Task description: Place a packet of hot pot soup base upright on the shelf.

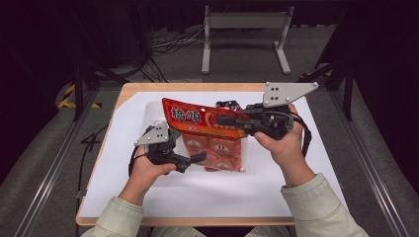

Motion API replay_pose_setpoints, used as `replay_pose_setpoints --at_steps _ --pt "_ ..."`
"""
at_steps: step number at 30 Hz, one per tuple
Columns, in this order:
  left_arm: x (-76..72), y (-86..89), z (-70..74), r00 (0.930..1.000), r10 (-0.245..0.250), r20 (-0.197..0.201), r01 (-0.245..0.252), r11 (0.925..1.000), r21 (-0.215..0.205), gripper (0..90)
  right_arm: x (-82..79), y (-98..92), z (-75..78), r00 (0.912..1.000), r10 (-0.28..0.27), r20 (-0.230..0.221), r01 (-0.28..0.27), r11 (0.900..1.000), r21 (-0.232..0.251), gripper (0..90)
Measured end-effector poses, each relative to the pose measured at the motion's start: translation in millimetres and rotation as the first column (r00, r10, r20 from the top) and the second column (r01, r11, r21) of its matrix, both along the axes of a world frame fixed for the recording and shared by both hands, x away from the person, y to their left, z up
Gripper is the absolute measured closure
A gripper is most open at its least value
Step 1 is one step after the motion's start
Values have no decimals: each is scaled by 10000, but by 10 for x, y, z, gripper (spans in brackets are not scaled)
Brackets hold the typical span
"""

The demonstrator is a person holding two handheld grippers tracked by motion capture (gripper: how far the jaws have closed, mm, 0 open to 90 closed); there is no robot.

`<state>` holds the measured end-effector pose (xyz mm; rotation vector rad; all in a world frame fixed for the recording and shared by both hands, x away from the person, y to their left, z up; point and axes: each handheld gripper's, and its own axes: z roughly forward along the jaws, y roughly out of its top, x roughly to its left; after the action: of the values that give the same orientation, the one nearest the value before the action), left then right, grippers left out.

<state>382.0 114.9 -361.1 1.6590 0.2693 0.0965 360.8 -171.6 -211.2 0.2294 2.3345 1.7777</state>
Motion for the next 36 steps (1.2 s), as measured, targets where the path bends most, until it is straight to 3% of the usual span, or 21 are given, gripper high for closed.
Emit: replay_pose_setpoints --at_steps 6,8,12,18,26,31,36 --pt "5 -4 -8 9996 -257 -77 255 9993 -275 243 14 -14 -33 9999 67 -93 -65 9997 250 900" --pt "21 -34 -25 9990 -406 -186 402 9989 -222 332 24 -23 -41 9998 67 -167 -61 9995 324 900" --pt "22 -75 -35 9984 -463 -318 458 9988 -163 359 23 -37 -44 9998 92 -159 -85 9992 395 900" --pt "-1 -146 -9 9967 -753 -300 765 9962 424 501 26 -21 -106 9996 35 -263 -26 9994 334 900" --pt "-8 -178 -20 9934 -1087 -353 1111 9912 723 607 43 -45 -165 9986 119 -521 -83 9977 677 900" --pt "-35 -171 -11 9920 -1241 -220 1257 9860 1095 702 35 -32 -191 9991 -38 -415 60 9985 542 900" --pt "-52 -157 18 9919 -1198 -432 1245 9837 1294 705 30 -32 -206 9992 -74 -390 95 9985 544 900"
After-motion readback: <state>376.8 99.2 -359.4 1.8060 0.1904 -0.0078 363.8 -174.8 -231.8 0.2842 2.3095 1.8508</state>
